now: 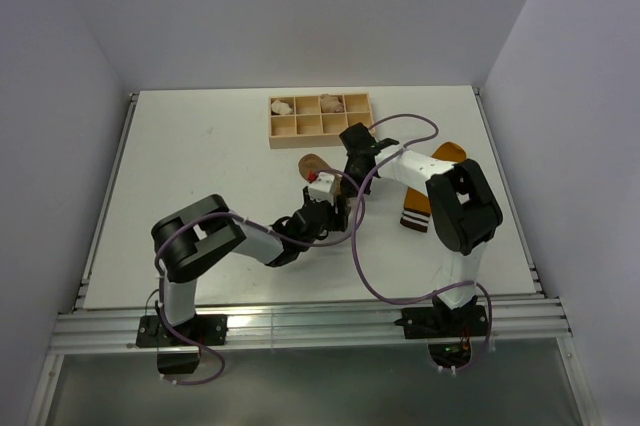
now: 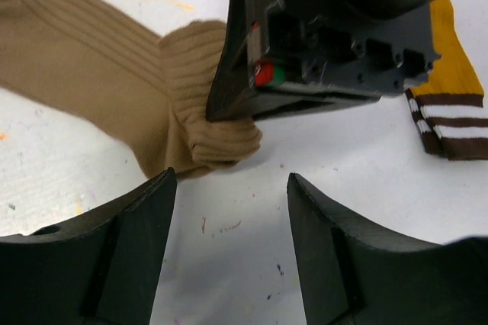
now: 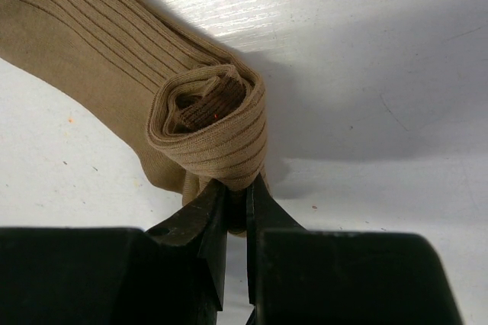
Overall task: Roll the socks
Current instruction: Roll the sock at the center of the board.
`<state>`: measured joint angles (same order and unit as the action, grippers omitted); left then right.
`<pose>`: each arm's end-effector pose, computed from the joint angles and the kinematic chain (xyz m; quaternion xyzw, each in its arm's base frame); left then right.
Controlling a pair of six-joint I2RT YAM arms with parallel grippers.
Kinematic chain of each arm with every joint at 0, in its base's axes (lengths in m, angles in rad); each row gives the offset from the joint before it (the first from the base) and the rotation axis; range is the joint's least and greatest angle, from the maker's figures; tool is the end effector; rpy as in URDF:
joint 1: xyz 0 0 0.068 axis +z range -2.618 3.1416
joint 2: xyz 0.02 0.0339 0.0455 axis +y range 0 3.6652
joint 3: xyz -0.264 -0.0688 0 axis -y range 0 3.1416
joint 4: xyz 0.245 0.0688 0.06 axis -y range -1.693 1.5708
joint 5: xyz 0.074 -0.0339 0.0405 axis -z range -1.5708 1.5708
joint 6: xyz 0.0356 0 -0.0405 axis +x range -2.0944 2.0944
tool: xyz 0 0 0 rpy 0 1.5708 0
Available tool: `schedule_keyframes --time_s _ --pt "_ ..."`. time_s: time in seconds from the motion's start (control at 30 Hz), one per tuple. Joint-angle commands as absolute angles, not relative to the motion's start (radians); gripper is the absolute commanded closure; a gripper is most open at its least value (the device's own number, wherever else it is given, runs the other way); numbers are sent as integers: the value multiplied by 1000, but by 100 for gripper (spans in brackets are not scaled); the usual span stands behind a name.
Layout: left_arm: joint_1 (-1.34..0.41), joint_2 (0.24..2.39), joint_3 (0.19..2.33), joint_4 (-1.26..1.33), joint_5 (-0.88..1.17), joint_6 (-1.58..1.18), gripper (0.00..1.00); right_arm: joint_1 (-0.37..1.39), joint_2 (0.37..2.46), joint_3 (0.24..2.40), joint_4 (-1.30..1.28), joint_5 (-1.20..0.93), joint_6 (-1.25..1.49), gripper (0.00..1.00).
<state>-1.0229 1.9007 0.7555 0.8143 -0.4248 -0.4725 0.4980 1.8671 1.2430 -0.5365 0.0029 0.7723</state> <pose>0.2011 -0.3014 0.1303 0.0983 0.7990 -0.2604 0.5331 0.3292 0.1789 0.1710 0.1341 0.9698 0.1197 0.1648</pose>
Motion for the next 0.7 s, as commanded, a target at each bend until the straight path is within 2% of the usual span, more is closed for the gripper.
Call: schedule_keyframes --time_s 0.0,0.37,0.6,0.67 --pt "-1031 1924 813 891 -453 -417 34 515 1917 1235 -660 23 772 100" --pt "-1048 2014 877 865 -498 -365 41 515 1927 1250 -663 5 772 100" --pt "-1054 2048 905 854 -519 -339 51 515 1931 1247 -660 5 770 100" --pt "-1054 2057 907 856 -520 -337 58 514 1933 1250 -661 -17 765 100"
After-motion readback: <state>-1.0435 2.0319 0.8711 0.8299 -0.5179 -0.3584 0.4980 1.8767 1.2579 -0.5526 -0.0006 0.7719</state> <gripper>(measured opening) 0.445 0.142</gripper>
